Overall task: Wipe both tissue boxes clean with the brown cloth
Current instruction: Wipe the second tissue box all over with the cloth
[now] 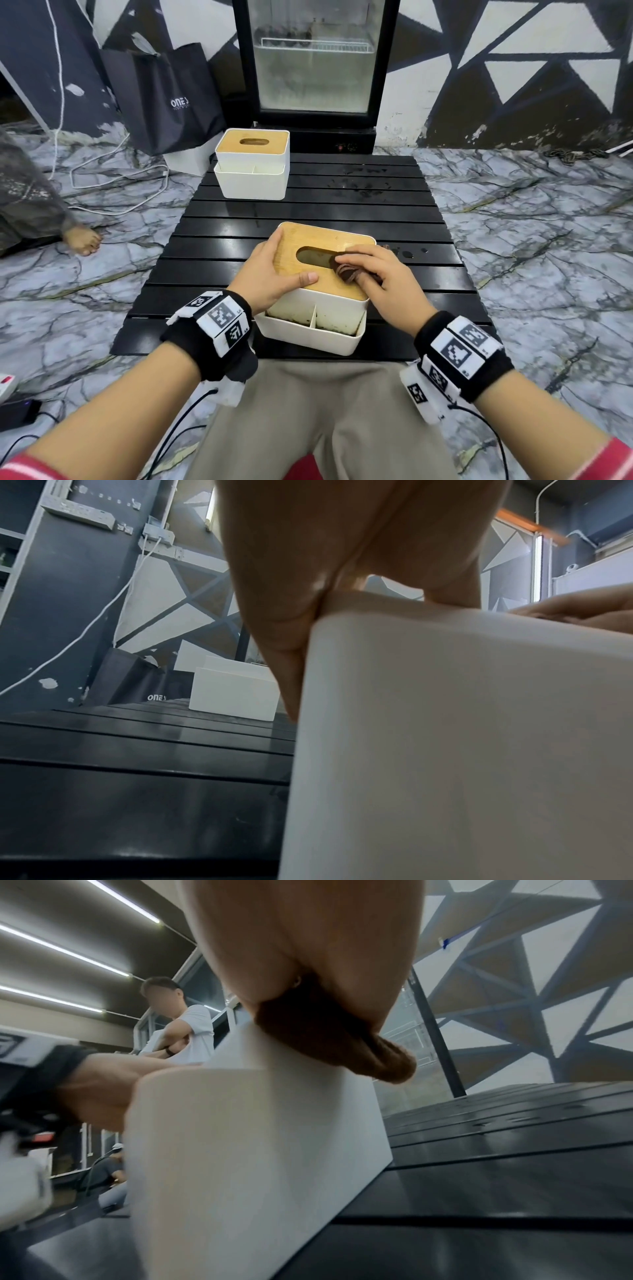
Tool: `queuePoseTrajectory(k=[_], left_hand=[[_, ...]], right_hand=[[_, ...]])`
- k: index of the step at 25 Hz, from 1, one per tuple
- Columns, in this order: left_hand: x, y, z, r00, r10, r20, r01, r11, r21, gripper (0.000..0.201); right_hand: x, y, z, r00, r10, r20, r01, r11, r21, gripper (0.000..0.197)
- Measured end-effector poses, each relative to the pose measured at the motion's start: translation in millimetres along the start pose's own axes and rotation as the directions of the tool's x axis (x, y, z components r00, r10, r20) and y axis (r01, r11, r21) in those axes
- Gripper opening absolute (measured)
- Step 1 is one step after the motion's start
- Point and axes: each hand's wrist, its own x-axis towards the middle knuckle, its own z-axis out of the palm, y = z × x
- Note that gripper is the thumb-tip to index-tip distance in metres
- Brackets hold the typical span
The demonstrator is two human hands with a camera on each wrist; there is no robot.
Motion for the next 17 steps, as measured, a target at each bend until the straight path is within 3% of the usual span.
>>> queuePoseTrajectory(k=[5,10,14,17], left_hand=[[-0.5,0.7,-0.4,1.000,0.006,0.006,-0.006,1.000,-0.011,0.105],[-1.8,-0.5,-1.3,1.000,0.017,-0.011,-0.017,1.000,-0.007,0.105],[-3.6,-0.6,-9.1,0.997,0.052,0.066,-0.044,0.992,-0.118,0.123],[-1.6,0.8,-14.3,0.997,0.067,0.023,-0.064,0.992,-0.104,0.108]], right_hand=[[29.4,12.6,-7.4,0.999,0.039,-0.011,-0.039,0.997,-0.066,0.034],[34.9,10.5,-7.9,0.994,0.105,-0.025,-0.105,0.994,-0.024,0.033],[34.8,6.8,-6.7,0.989,0.141,-0.054,-0.142,0.990,-0.014,0.032],[28.8,4.8,-8.3,0.983,0.173,-0.059,-0.175,0.984,-0.024,0.034]])
